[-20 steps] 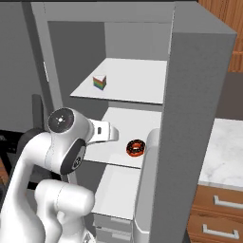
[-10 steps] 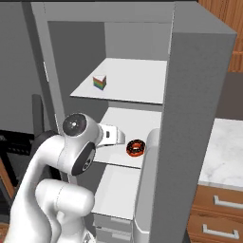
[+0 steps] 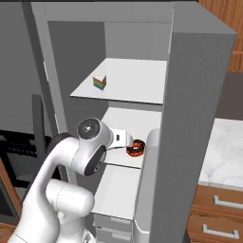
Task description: Take the cake and donut from the fridge and place them on the empty tray on the dining counter.
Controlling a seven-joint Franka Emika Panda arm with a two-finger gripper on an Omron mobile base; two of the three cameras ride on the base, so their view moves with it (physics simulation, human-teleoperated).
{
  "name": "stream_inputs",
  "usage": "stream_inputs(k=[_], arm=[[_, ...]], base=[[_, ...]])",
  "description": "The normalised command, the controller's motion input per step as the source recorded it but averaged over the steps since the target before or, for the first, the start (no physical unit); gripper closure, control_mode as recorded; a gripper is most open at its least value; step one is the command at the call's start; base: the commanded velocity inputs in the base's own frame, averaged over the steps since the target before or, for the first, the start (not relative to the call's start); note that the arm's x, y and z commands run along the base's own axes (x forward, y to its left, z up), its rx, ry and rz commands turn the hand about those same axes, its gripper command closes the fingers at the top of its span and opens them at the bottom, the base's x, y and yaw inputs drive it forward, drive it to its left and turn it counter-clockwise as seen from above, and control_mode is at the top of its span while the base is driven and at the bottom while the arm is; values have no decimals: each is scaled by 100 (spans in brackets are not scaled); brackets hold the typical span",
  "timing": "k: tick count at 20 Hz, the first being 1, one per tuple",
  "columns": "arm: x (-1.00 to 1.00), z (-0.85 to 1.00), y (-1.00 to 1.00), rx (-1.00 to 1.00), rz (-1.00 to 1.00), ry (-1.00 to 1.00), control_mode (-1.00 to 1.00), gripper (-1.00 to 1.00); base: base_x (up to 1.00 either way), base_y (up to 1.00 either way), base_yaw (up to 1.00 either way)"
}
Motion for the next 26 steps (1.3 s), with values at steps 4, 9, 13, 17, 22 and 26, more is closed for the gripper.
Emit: stream_inputs(k=[4,9,13,17,22,26], arm=[[44,-16,-1,0,0,9,-100,-100],[35,-29,-14,0,0,10,-100,-100],[33,-36,-16,0,0,14,-100,-100],[30,-31,-13,0,0,2,-100,-100],[32,-25,-3,0,0,0,-100,-100],[42,-23,0,0,0,0,-100,-100]], base=[[0,0,0],[0,0,0],[0,0,0],[0,0,0],[0,0,0],[0,0,0]])
